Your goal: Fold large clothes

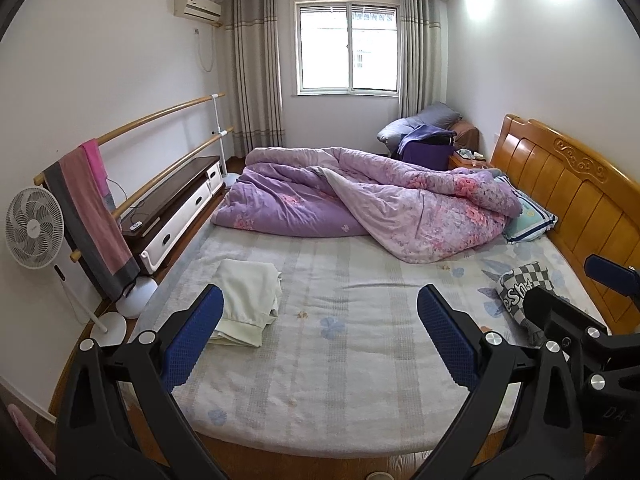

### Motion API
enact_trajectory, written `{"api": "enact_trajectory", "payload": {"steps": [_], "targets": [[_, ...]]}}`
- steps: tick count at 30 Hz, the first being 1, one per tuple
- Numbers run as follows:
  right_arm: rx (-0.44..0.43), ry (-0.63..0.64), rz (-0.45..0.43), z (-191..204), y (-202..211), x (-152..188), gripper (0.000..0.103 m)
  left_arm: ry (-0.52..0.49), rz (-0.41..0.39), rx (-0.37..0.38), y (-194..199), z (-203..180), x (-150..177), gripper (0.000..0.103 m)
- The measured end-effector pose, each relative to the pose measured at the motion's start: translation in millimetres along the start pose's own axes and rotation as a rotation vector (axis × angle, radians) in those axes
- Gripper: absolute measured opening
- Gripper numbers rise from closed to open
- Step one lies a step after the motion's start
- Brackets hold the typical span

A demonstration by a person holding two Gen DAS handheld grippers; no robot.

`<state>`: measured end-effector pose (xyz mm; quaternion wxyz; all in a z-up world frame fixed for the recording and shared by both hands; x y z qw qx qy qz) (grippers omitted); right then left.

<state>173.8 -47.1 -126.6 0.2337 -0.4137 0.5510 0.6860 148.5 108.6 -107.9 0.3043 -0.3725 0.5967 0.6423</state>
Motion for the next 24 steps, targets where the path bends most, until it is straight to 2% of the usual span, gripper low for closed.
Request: {"api": "enact_trajectory", "payload": {"steps": [24], "targets": [[-0.015,-0.012,0.017,1.2,-9.7,1.7,0.095,-0.001,0.016,-0.028,0.1,-4.3,1.4,0.098]]}}
Point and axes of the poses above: each gripper's, at about its wrist camera, not at the fingertips, and y roughly against the way its jaws point, z to its left, x to its underside, the point moved 10 cm from there along -y, roughly the way its jaws point, and after that the axes turned 1 degree about y, right-handed, at the moved point
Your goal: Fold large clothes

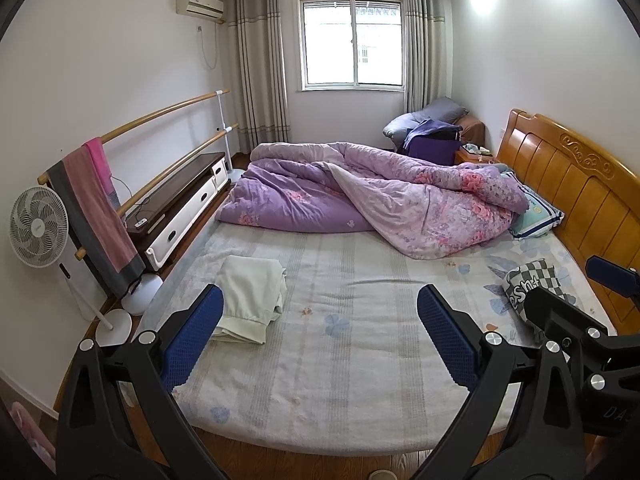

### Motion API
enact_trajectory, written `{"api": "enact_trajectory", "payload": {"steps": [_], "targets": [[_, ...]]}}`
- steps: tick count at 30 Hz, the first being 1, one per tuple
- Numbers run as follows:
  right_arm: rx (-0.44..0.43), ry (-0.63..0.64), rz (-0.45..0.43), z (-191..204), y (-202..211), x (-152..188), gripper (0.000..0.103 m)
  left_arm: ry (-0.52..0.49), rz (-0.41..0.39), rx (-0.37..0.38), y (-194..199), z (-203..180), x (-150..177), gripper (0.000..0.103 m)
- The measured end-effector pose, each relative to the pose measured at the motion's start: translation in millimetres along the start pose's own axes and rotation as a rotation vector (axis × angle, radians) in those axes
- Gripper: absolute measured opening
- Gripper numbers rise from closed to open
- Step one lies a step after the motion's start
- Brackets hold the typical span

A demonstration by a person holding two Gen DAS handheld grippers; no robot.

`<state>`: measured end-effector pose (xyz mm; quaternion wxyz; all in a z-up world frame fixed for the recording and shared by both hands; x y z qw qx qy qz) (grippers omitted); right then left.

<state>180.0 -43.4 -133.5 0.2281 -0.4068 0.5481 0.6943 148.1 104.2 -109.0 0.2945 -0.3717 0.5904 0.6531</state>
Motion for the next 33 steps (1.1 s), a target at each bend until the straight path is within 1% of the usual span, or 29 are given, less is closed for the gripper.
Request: {"api": "enact_trajectory", "payload": {"steps": [13,28,33], "targets": [[-0.006,-0.003,0.003,4.5,-3.1,1.7,0.095,0.003,0.005,-0.012,0.2,5.1,1.6,0.098],[-0.031,0.005,0.009,13.9,-12.6,-0.6,0.095,0.009,0.009,-0.041,-6.4,25.9,0.9,0.098],[-0.035,0.010,0.008,14.3,-14.9,-1.9,0.095,0.010,0.009,-0.043,-8.5,27.2,-0.7,0.098]]}}
Point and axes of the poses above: each gripper's, at about its wrist camera, not at the fingertips, and y roughly against the way its jaws point, z to its left, x to its underside, the point moved 10 cm from there along -y, roughly the way its jaws point, and after that the axes turned 1 degree about y, right-handed, at the moved point
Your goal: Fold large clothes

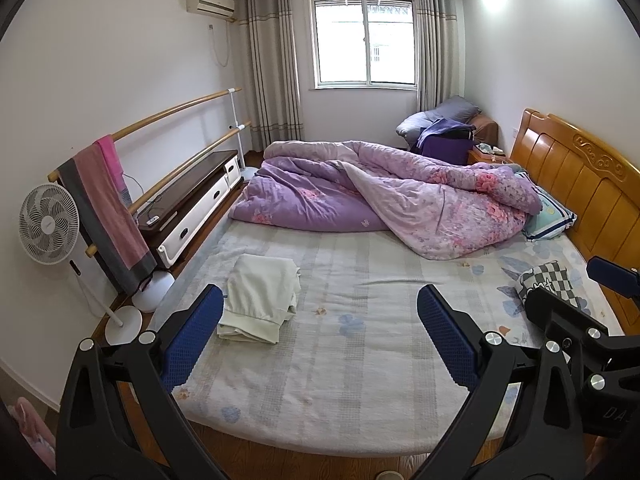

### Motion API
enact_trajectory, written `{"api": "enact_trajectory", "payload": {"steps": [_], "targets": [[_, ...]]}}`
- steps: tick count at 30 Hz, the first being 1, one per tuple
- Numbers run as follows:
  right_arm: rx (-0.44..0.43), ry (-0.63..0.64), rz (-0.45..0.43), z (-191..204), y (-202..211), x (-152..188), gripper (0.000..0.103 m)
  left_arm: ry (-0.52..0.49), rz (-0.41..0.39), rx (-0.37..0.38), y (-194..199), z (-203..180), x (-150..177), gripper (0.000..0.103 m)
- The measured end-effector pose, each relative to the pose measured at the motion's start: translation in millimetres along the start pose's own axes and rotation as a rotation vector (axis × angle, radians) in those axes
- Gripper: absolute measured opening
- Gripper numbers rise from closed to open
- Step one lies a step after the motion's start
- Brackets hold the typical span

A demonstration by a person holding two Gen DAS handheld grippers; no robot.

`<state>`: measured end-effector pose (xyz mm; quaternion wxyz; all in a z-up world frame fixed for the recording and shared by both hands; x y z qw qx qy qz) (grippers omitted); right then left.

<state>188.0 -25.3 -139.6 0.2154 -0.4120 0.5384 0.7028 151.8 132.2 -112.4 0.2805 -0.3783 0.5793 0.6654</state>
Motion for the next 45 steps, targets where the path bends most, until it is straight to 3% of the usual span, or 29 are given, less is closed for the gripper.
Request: {"api": "enact_trajectory", "payload": {"steps": [15,21,26,32,38,45], "targets": [[0.033,-0.037,0.029,-10.9,-5.4,8.2,0.095,-0.021,0.024,0.028,-15.2,-10.9,2.0,0.098],[0.099,-0.092,0.095,-51.8,-17.4,30.4,0.095,-0.072,0.086,0.088,-44.7,-54.2,16.6,0.098],[0.090,-0.135,0.133,-97.3,-36.6,43.6,0.095,-0.099,0.135,0.097,-75.3,-101.1,24.4,0.098],[0.015,-0.113,0.178,-161.0,-76.8,35.3,0.095,-0.071,0.166,0.043,-120.6,-160.2,17.6,0.098],[-0.053,-0.077,0.233,-199.7,-103.7,29.6,0.095,-0.011,0.245,0.016,-157.6,-199.7,16.0,0.098],[-0.162,-0.074,0.332,-192.1,-169.1,36.9,0.095,0.057,0.346,-0.026,-207.3,-188.7,35.5,0.098]]}}
Point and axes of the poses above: each gripper's, at about its wrist camera, not at the fingertips, and y roughly against the way its jaws point, z to its left, x to its underside, the point moved 10 cm from there along -y, roughly the way its jaws point, and after that the axes turned 1 degree about y, right-handed, at the moved point
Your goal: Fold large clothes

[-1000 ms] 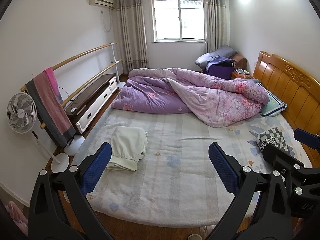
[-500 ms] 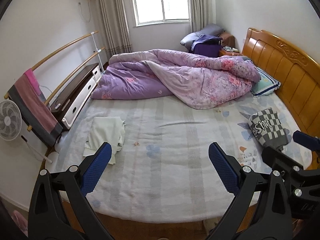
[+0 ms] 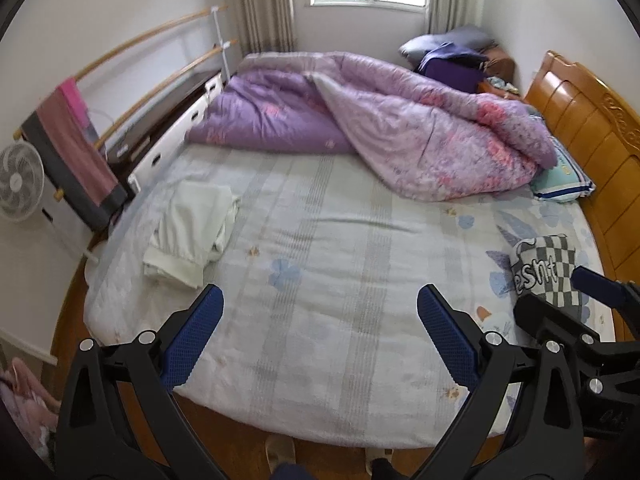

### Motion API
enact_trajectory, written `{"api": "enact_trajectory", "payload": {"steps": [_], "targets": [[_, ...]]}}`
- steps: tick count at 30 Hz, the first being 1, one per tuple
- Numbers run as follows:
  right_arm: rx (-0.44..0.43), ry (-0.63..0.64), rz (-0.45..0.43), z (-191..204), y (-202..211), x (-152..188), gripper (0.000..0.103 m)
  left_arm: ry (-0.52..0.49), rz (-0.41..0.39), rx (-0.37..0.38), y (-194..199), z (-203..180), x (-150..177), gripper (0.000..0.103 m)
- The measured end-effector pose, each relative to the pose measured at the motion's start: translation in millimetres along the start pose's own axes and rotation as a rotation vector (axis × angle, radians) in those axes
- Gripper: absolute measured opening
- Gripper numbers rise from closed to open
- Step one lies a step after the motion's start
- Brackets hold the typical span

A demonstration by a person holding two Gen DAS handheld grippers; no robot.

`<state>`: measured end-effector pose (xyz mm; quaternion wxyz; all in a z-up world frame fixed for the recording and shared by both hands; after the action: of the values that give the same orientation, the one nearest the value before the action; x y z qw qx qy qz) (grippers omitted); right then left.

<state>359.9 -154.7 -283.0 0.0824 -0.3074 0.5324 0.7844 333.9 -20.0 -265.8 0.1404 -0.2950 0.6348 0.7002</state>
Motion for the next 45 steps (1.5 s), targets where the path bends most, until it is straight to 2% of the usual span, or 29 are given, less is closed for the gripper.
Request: {"api": "enact_trajectory", "payload": {"steps": [5,10,14,17,20,23,26,29,34,38,41,45], "targets": [[-0.068,-0.012,0.093,36.4,-75.5,-3.9,0.095,0.032,0.069,-0.029,-57.2,49.4,2.8,0.098],[-0.107,-0.043,0.164,87.9,-165.9,-15.7,0.095,0.066,0.133,-0.060,-134.2,137.8,6.1,0.098],[-0.123,-0.102,0.220,136.6,-255.8,-22.4,0.095,0.087,0.197,-0.049,-205.6,229.8,7.7,0.098],[-0.148,-0.186,0.258,173.0,-331.9,-24.8,0.095,0.137,0.251,-0.005,-269.2,317.0,6.5,0.098],[-0.181,-0.262,0.304,208.3,-409.1,-25.0,0.095,0.180,0.309,0.003,-329.9,395.2,6.2,0.098],[-0.216,-0.333,0.362,244.3,-485.9,-18.2,0.095,0.193,0.343,-0.012,-385.0,457.8,7.8,0.098],[-0.251,-0.401,0.414,266.7,-535.9,-8.4,0.095,0.216,0.369,-0.012,-437.0,504.4,8.7,0.098],[-0.251,-0.440,0.458,279.9,-579.7,3.5,0.095,0.293,0.410,0.070,-478.1,528.8,19.2,0.098],[-0.312,-0.499,0.490,297.3,-612.5,14.7,0.095,0.345,0.459,0.127,-518.4,548.0,39.8,0.097],[-0.330,-0.524,0.510,305.4,-629.1,20.3,0.095,0.373,0.509,0.154,-540.1,555.6,59.8,0.097],[-0.348,-0.588,0.513,307.6,-643.2,24.3,0.095,0.411,0.509,0.192,-550.6,559.8,64.4,0.097],[-0.337,-0.591,0.492,309.5,-648.8,20.4,0.094,0.416,0.500,0.196,-559.1,563.4,66.1,0.097]]}}
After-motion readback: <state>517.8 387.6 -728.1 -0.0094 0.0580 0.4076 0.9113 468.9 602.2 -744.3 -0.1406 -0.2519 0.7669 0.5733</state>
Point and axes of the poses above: each gripper's, at about its wrist camera, not at the fingertips, and y roughly against the way its jaws point, z to its left, x to its underside, the point moved 10 cm from there along -y, roughly the way its jaws point, and after that the axes turned 1 degree about y, right-handed, at the moved point
